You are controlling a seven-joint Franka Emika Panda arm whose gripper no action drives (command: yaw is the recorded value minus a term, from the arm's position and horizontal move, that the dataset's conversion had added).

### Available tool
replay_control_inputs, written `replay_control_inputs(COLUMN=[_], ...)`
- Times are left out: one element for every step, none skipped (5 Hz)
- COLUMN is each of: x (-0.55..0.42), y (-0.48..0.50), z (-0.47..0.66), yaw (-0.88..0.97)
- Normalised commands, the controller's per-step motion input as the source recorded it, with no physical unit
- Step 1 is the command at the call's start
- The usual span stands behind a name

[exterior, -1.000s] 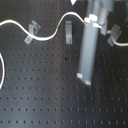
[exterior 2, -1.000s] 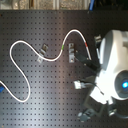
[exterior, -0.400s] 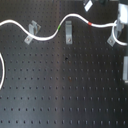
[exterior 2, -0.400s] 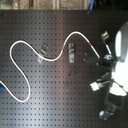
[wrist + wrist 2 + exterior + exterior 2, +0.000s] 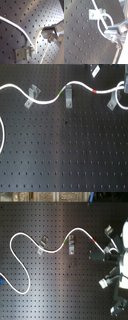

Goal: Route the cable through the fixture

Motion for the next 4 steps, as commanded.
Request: replay_control_inputs(x=[0.086,0.163,0.393,0.687], y=[0.745,0.593,0.243,-0.008], z=[0.09,0.09,0.01,-0.05], yaw=[-0.22,-0.34,-0.39,-0.06])
